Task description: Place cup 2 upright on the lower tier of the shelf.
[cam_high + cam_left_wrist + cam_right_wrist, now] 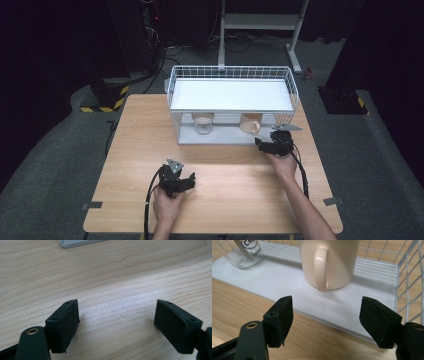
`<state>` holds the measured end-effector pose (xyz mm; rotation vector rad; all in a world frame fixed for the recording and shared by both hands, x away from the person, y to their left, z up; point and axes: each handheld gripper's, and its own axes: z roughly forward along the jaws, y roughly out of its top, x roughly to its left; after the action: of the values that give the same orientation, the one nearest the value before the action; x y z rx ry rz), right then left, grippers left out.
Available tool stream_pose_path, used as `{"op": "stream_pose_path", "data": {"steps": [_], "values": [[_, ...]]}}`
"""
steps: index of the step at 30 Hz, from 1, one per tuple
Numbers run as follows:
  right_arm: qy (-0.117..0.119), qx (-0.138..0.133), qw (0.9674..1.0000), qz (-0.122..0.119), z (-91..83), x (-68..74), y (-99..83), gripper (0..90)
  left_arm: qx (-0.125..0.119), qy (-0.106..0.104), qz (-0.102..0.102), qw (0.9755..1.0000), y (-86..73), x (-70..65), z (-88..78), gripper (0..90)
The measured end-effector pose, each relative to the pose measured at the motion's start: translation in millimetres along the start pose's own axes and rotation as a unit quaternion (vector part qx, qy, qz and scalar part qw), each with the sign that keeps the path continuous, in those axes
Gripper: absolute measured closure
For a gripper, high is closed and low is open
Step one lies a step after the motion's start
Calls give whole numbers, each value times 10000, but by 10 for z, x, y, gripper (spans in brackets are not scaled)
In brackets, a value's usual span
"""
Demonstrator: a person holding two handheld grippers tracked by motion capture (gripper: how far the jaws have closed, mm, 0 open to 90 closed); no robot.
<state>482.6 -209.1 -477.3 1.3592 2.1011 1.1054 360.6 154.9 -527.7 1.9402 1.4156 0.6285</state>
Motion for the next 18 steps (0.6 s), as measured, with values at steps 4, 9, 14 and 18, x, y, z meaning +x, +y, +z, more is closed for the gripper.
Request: {"op": "stream_pose_path", "data": {"steps": [4, 9, 14, 18], "values": [[49, -69, 10000, -1, -47, 1, -26, 279, 3, 9, 24, 10000, 1, 3, -1, 204], [107, -123, 9999, 26, -114, 0, -45, 279, 3, 9, 23, 10000, 1, 3, -1, 204], [154, -180, 9997, 70, -168, 2, -53, 279, 4, 6, 28, 10000, 1, 4, -1, 205], [188, -224, 9995, 67, -211, 5, -58, 279, 3, 5, 29, 10000, 1, 3, -1, 205]]}}
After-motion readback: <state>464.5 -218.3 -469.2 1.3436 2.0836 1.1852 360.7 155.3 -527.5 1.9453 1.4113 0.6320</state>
